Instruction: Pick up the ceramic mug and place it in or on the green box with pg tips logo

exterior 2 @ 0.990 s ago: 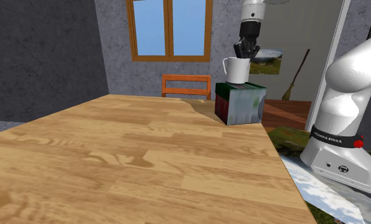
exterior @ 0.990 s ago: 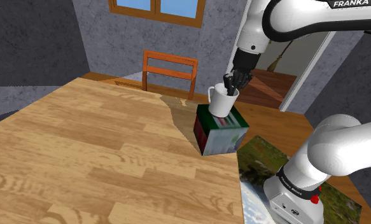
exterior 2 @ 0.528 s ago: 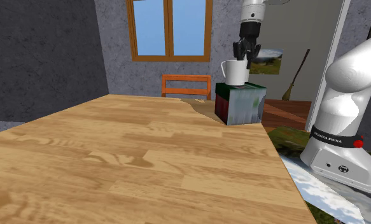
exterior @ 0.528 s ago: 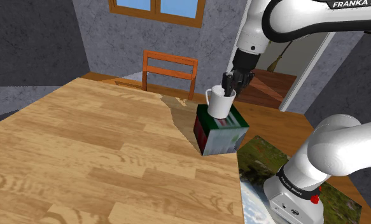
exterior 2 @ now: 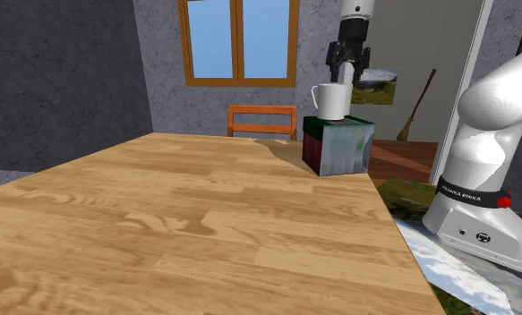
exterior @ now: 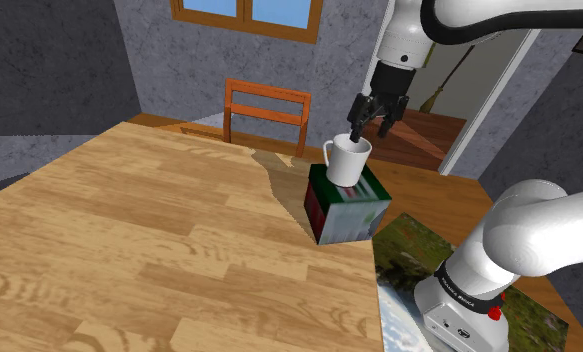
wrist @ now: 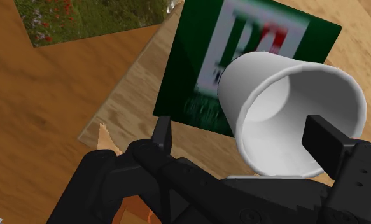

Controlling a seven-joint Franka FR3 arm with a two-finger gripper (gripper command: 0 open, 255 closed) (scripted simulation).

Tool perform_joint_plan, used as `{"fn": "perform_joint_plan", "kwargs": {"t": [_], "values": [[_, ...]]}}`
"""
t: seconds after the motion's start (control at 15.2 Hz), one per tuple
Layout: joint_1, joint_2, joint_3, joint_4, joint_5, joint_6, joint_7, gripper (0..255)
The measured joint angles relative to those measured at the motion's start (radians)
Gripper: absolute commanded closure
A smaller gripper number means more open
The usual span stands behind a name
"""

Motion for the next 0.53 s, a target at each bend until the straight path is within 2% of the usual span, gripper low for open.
{"fn": "perform_joint_plan", "kwargs": {"t": [0.2,0.53], "values": [[-0.002,0.000,-0.006,0.045,-0.005,-0.046,0.001,0],[-0.002,0.002,-0.005,0.055,-0.005,-0.054,0.003,0]]}}
